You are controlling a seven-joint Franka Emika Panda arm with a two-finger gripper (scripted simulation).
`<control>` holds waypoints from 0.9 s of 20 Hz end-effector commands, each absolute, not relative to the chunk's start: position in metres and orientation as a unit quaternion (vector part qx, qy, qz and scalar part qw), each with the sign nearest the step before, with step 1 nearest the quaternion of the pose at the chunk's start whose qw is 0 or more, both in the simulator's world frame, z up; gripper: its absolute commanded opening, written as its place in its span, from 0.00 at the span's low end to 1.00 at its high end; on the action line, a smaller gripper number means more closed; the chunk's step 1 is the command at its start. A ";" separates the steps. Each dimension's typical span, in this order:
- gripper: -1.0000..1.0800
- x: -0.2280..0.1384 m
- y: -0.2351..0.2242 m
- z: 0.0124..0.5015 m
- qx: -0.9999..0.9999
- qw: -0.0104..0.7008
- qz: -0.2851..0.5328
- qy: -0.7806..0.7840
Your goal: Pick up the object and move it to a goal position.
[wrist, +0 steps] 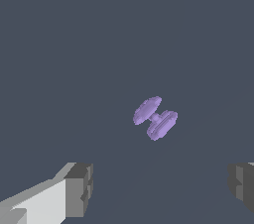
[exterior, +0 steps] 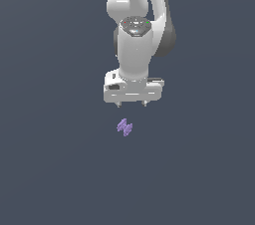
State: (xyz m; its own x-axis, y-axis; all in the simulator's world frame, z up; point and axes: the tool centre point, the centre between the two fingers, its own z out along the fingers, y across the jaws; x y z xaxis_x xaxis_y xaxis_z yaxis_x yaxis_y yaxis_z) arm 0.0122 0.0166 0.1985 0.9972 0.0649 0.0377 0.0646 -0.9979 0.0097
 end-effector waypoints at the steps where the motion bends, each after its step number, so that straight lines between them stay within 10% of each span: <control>1: 0.96 0.012 0.017 0.199 0.999 0.004 0.019 0.032; 18: 0.96 0.011 0.007 0.199 0.999 0.004 0.018 0.036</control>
State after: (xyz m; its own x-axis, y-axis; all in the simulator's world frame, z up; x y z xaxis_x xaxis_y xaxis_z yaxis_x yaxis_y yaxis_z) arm 0.0107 0.0074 0.1992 0.9965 0.0749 0.0360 0.0746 -0.9972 0.0092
